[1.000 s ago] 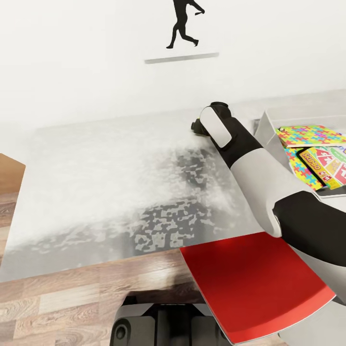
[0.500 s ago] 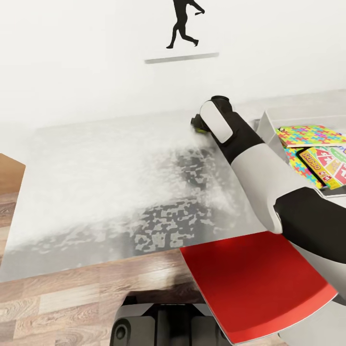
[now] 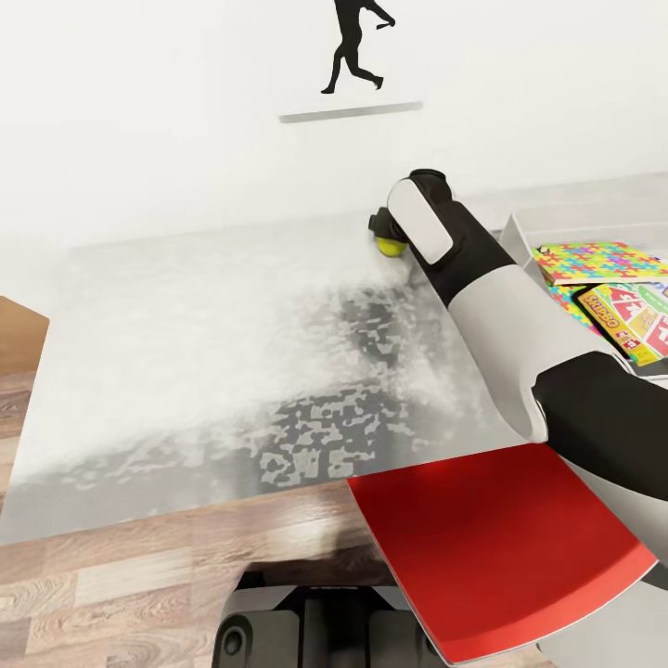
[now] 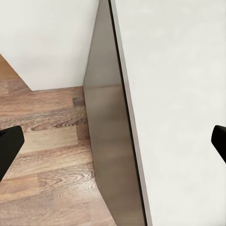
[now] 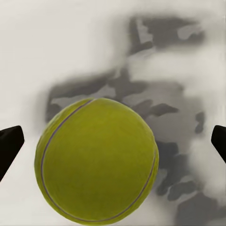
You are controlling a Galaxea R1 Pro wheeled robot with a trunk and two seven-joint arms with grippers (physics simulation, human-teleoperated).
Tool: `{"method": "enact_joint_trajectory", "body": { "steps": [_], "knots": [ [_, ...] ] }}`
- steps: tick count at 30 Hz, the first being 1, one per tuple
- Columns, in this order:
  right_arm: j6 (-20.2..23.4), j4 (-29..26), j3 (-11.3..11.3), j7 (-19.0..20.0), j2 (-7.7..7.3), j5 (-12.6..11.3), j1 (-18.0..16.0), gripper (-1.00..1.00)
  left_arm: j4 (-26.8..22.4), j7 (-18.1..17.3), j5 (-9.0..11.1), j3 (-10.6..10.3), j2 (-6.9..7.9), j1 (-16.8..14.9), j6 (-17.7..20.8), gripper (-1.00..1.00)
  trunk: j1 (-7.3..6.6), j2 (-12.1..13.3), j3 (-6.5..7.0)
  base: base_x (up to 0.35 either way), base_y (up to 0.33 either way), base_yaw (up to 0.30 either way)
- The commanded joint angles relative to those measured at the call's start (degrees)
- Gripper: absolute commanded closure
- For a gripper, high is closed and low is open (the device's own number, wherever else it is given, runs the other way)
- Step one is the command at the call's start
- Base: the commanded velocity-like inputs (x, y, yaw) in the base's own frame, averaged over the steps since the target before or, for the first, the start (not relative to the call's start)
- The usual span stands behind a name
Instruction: Put all the toys in the child's room - the three board games (two on the bed and one on the table), the two jigsaw puzzles on the table, and the tennis ball on the table - inside the toy box on the table in the child's room.
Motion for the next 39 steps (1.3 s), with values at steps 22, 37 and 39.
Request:
{"method": "enact_joint_trajectory", "body": {
  "steps": [22, 37, 39],
  "knots": [
    [-0.47, 2.74, 0.25, -0.41, 0.78, -0.48, -0.13, -1.0, 0.03, -0.27, -0.46, -0.01, -0.06, -0.08, 0.22, -1.0, 0.01, -0.04, -0.04, 0.0, 0.0, 0.0],
    [-0.4, 2.78, 0.25, -0.42, 0.78, -0.48, -0.13, 1.0, 0.08, -0.27, -0.38, -0.01, -0.08, -0.08, 0.22, -1.0, 0.01, -0.04, -0.04, 0.0, 0.0, 0.0],
    [-0.4, 2.78, 0.25, -0.4, 0.78, -0.48, -0.13, 1.0, 0.06, -0.27, -0.31, -0.01, -0.08, -0.08, 0.22, -1.0, 0.01, -0.04, -0.04, 0.0, 0.0, 0.0]
  ]
}}
